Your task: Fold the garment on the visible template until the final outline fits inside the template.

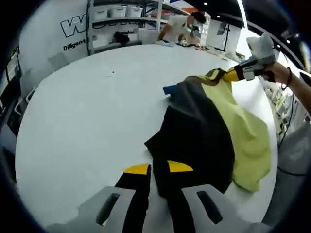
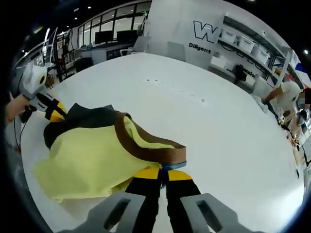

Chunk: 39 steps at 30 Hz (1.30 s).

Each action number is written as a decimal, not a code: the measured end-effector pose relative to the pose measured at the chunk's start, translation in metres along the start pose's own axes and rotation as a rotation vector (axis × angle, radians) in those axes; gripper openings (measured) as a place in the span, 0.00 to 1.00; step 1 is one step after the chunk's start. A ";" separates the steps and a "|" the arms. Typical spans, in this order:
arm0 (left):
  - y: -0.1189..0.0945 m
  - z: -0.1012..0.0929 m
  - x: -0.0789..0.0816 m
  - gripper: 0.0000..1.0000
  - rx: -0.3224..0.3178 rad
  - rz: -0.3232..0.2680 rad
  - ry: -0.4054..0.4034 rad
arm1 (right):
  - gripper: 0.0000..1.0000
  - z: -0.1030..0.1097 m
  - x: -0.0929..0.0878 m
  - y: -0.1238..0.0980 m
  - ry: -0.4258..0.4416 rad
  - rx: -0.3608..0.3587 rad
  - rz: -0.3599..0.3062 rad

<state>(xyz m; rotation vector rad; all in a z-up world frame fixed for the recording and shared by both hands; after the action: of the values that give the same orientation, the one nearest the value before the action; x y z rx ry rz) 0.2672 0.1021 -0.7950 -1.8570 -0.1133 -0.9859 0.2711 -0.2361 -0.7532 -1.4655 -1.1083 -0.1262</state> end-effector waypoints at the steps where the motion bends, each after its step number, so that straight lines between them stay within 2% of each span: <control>1: 0.001 0.000 0.000 0.07 -0.007 0.003 -0.002 | 0.00 0.000 0.000 0.000 -0.002 0.000 -0.003; 4: 0.003 -0.001 -0.001 0.03 -0.012 0.005 0.002 | 0.00 0.000 0.002 -0.003 -0.018 -0.004 -0.024; 9: -0.002 0.000 0.001 0.02 -0.010 -0.011 -0.001 | 0.00 -0.003 0.006 -0.007 -0.025 -0.013 -0.044; 11: -0.009 -0.001 0.005 0.02 -0.013 -0.059 -0.009 | 0.00 -0.003 0.010 -0.011 -0.028 -0.022 -0.058; 14: -0.022 -0.002 0.011 0.02 -0.020 -0.101 -0.029 | 0.00 -0.004 0.017 -0.017 -0.049 -0.035 -0.084; 15: -0.031 -0.003 0.017 0.02 -0.017 -0.150 -0.027 | 0.00 -0.004 0.022 -0.019 -0.054 -0.039 -0.096; 16: -0.038 -0.003 0.020 0.02 -0.021 -0.165 -0.024 | 0.00 -0.004 0.023 -0.020 -0.057 -0.040 -0.101; 18: -0.048 -0.006 0.023 0.02 -0.005 -0.183 -0.013 | 0.00 -0.004 0.032 -0.024 -0.076 -0.041 -0.122; 21: -0.065 -0.005 0.031 0.02 0.016 -0.249 -0.007 | 0.00 -0.003 0.047 -0.028 -0.117 -0.047 -0.160; 25: -0.090 0.000 0.040 0.02 0.069 -0.343 -0.012 | 0.00 -0.004 0.064 -0.032 -0.133 -0.037 -0.208; 30: -0.118 0.013 0.046 0.02 0.164 -0.406 0.000 | 0.00 -0.002 0.082 -0.035 -0.166 -0.021 -0.234; 32: -0.128 0.020 0.048 0.02 0.195 -0.447 -0.018 | 0.00 0.001 0.091 -0.034 -0.186 -0.003 -0.272; 36: -0.141 0.038 0.048 0.02 0.290 -0.488 -0.034 | 0.00 0.007 0.109 -0.032 -0.238 0.029 -0.319; 39: -0.144 0.054 0.046 0.02 0.324 -0.489 -0.073 | 0.00 0.012 0.125 -0.025 -0.280 0.052 -0.348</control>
<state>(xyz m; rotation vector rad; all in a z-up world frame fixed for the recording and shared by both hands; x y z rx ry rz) 0.2607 0.2022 -0.6696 -1.5923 -0.7561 -1.1466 0.3147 -0.1635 -0.6575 -1.2578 -1.5798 -0.1373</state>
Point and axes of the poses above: the point that each gripper's makers call its tool centre point, and the gripper's own axes: y roughly forward along the fingers, z roughly to its left, x roughly out of its top, the point moved 9 cm from there along -y, roughly backward along the fingers, and after that the axes turned 9 degrees about -y, right-handed, at the moved point
